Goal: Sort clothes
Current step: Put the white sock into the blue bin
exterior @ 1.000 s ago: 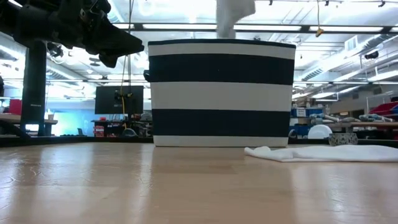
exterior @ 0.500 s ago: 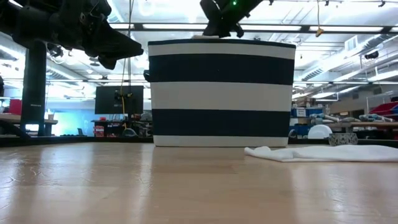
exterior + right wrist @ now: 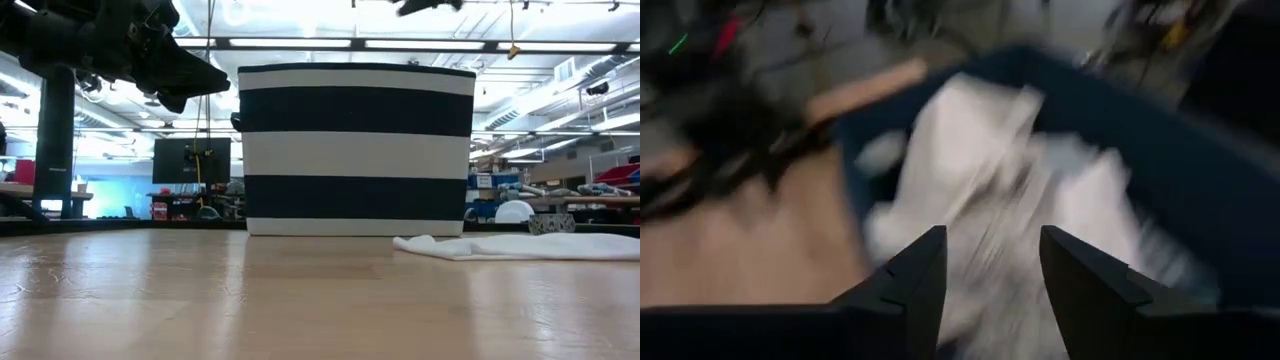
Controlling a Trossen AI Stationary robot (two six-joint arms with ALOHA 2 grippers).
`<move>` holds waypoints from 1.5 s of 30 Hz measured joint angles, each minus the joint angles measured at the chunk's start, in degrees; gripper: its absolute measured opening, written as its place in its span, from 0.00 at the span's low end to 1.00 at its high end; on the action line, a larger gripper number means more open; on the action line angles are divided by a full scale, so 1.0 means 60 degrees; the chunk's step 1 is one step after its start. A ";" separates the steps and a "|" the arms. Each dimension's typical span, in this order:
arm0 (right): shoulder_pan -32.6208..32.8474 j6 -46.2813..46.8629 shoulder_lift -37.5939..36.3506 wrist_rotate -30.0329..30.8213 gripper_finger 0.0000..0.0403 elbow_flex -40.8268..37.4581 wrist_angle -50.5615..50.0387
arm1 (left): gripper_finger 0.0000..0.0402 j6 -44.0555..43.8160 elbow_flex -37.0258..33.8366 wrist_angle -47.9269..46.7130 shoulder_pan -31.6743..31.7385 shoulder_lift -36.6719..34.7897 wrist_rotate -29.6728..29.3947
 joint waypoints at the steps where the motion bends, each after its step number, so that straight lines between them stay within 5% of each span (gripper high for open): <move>1: 0.0354 0.0402 -0.0202 0.0034 0.40 -0.0112 -0.0478 | 0.26 0.0003 0.0000 0.0000 0.0000 -0.0001 -0.0003; 11: 0.4343 0.4519 -0.1421 0.2208 0.37 -0.4166 -0.1102 | 0.26 0.0014 0.0000 0.0011 0.0000 0.0003 -0.0182; 18: 0.5553 0.5437 -0.0777 0.1708 0.36 -0.7664 0.2638 | 0.26 -0.0045 0.0000 0.0013 0.0000 -0.0001 -0.0182; 23: 0.5784 0.5475 0.0492 0.0801 0.34 -0.8933 0.5539 | 0.26 -0.0132 0.0000 0.0009 0.0000 0.0002 -0.0179; 30: 0.5737 0.5674 0.2500 0.0014 0.29 -0.8974 0.6301 | 0.26 -0.0252 0.0000 0.0003 0.0000 -0.0001 -0.0178; 34: 0.5717 0.5561 0.2977 -0.0009 0.08 -0.8526 0.6189 | 0.26 -0.0255 0.0000 0.0004 0.0000 0.0001 -0.0178; 40: 0.5379 0.4014 0.1905 0.0539 0.02 -0.6656 0.3567 | 0.26 -0.0285 0.0000 0.0007 0.0000 -0.0001 -0.0174; 45: 0.4863 0.2028 0.0846 0.2094 0.01 -0.4665 0.2185 | 0.26 -0.0285 0.0000 0.0094 0.0000 0.0002 -0.0174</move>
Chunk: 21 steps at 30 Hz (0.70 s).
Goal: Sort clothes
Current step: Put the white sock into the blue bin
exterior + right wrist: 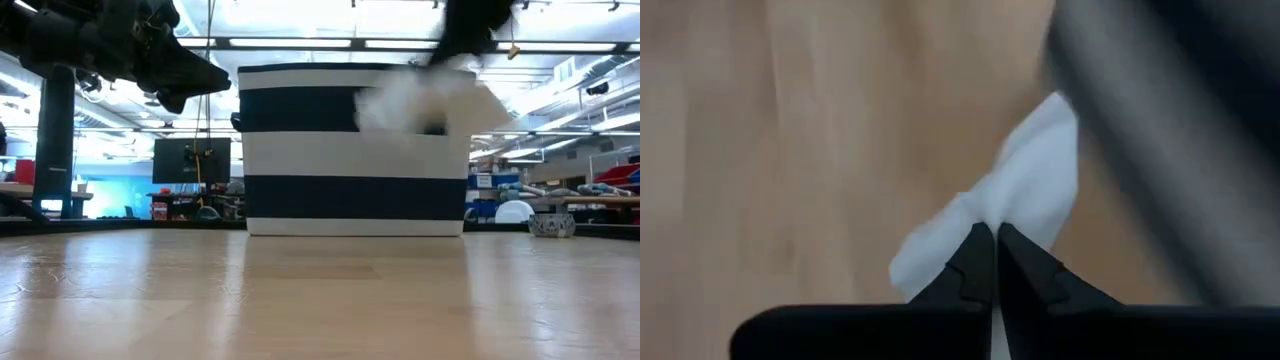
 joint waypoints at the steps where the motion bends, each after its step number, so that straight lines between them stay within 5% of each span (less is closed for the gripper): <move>1: -0.0167 -0.0668 -0.0226 0.0395 0.01 0.0380 0.0081 | 0.26 0.0004 0.0000 0.0015 0.0000 -0.0003 0.0000; 9: -0.2785 -0.4763 -0.0779 0.1283 0.01 0.2774 0.1573 | 0.26 0.0011 0.0000 0.0001 0.0000 0.0000 0.0000; 16: -0.5724 -0.3810 -0.0112 -0.0793 0.01 0.3042 0.1650 | 0.26 0.0036 0.0004 -0.0058 0.0000 0.0001 0.0002; 21: -0.6705 -0.3072 0.0600 -0.1276 0.07 0.3029 0.1451 | 0.26 0.0036 0.0004 -0.0264 0.0000 -0.0003 0.0000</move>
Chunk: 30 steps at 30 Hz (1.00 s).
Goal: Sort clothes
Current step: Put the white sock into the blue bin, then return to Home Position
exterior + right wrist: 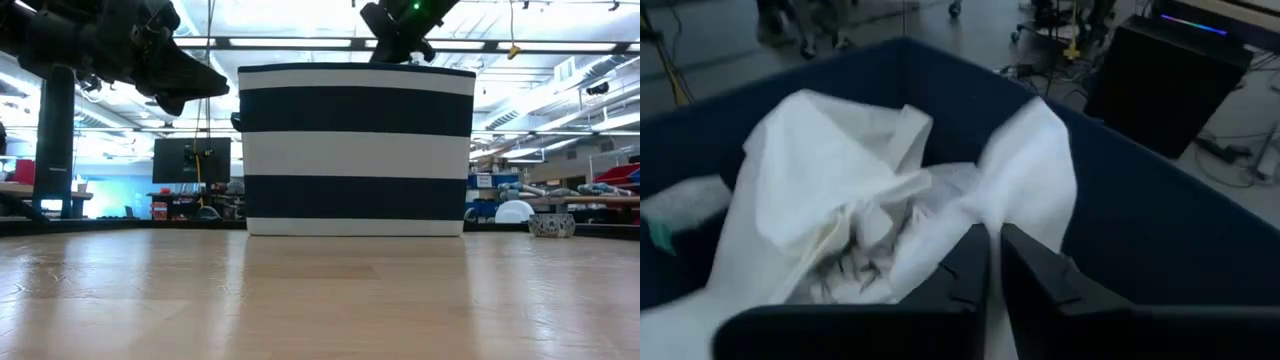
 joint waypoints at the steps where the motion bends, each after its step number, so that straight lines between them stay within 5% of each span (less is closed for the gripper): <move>1: -0.0067 0.0076 0.0000 -0.0171 0.09 0.0000 0.0093 | 0.26 0.0000 0.0000 -0.0043 0.0000 0.0001 0.0001; 13: 0.0275 0.0709 -0.1657 -0.0785 0.39 0.0015 -0.0687 | 0.26 0.0000 0.0000 -0.0009 0.0000 0.0002 0.0000; 30: 0.3040 0.3347 -0.3801 -0.2915 0.41 0.0020 -0.5703 | 0.26 -0.0054 -0.0004 -0.0366 0.0000 -0.0893 -0.0011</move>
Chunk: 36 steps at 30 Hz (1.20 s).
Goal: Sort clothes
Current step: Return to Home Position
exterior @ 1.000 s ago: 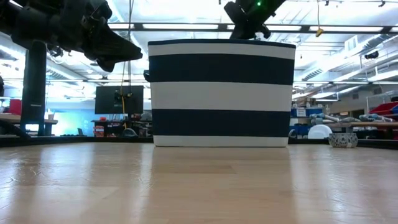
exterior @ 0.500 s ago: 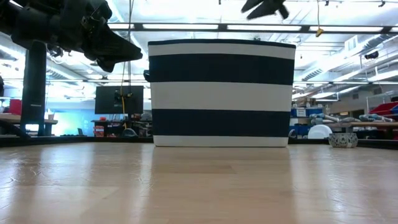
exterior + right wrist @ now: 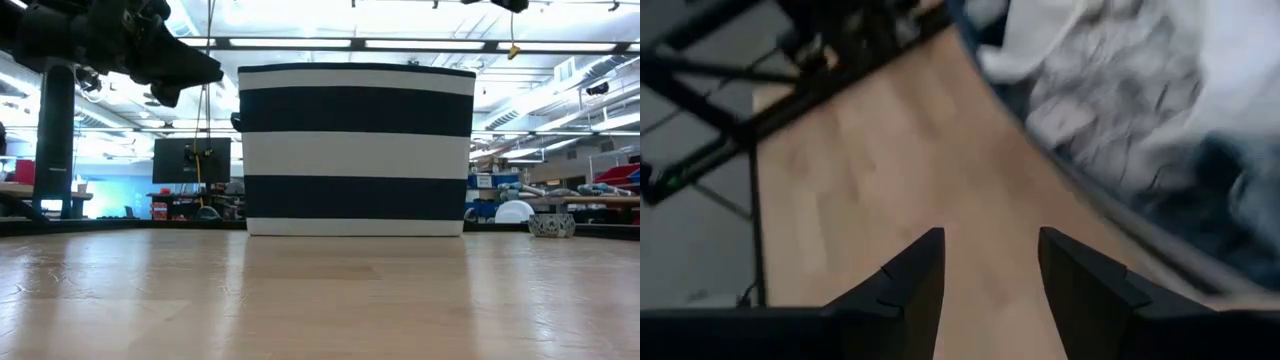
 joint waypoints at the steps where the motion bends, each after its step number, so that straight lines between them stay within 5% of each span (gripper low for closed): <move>1: 0.0188 0.0160 -0.0010 0.0012 0.40 -0.0031 -0.0118 | 0.26 0.0000 0.0000 -0.0211 0.0000 -0.0207 0.0000; 10: 0.1799 -0.0367 0.0018 0.0045 0.40 -0.1543 0.1227 | 0.26 0.0058 -0.1452 0.0535 0.0000 -0.2069 0.0069; 15: 0.2270 -0.0548 -0.0002 -0.0054 0.40 -0.2604 0.2817 | 0.26 0.0072 -0.2234 0.0930 0.0368 -0.3552 0.1017; 27: 0.2556 -0.0138 -0.0094 -0.0055 0.40 -0.4140 0.4545 | 0.26 0.0087 -0.2327 -0.2077 0.1327 -0.7172 0.1885; 36: 0.2613 0.0193 -0.0886 0.0033 0.40 -0.5009 0.5198 | 0.26 0.0322 -0.2702 -0.1832 0.0632 -0.7165 0.0737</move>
